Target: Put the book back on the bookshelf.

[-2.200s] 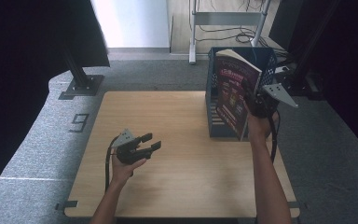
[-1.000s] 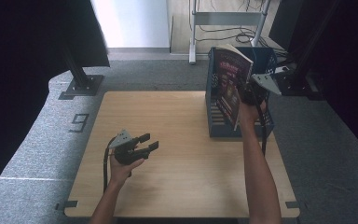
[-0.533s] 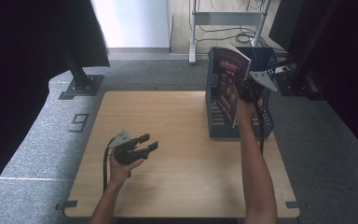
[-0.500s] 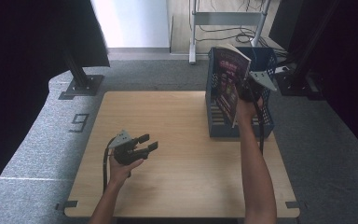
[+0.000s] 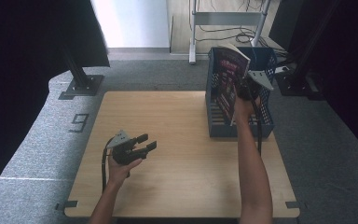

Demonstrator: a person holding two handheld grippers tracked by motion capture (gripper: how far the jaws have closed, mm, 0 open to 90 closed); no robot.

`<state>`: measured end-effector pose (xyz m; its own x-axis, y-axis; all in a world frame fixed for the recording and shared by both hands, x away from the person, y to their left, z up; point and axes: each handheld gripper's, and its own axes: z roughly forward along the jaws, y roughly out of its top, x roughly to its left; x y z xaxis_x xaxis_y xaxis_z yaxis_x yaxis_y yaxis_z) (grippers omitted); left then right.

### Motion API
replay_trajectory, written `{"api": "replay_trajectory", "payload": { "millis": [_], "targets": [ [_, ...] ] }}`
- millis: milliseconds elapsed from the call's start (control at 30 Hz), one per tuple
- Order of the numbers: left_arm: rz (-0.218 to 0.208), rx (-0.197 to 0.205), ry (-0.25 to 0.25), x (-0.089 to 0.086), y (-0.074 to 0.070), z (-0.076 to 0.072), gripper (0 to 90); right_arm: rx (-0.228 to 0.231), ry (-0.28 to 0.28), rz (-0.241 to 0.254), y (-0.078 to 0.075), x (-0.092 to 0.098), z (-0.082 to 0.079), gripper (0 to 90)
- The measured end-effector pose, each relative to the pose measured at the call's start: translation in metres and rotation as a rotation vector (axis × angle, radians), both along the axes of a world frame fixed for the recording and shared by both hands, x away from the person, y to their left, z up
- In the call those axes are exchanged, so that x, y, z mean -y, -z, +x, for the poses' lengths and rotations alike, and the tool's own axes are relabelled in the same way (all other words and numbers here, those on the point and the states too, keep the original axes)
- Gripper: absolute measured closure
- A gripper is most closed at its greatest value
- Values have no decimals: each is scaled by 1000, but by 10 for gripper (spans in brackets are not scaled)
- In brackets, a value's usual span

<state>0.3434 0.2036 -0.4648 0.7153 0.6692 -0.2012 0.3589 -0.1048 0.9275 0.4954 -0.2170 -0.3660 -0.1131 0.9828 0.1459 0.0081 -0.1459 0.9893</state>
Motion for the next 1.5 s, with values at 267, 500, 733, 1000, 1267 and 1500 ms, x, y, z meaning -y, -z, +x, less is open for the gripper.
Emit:
{"api": "replay_trajectory", "payload": {
  "millis": [267, 500, 733, 1000, 1267, 1500],
  "targets": [
    [-5, -5, -9, -4, 1, 2, 429, 0, -5, 0, 9, -3, 13, 817],
    [-5, -12, -15, -6, 2, 3, 430, -1, -9, -14, 16, -9, 21, 817],
    [-9, -10, -18, -7, 2, 3, 430, -2, -2, -17, 20, -11, 26, 817],
    [-8, -8, -17, -7, 2, 3, 430, 11, -14, -40, 24, -17, 27, 816],
    [-11, -8, -18, -8, 2, 3, 430, -11, -25, -58, 32, -23, 30, 816],
    [-9, -8, -17, -7, 3, 3, 430, -22, -25, -52, 46, -25, 30, 815]
  ]
}}
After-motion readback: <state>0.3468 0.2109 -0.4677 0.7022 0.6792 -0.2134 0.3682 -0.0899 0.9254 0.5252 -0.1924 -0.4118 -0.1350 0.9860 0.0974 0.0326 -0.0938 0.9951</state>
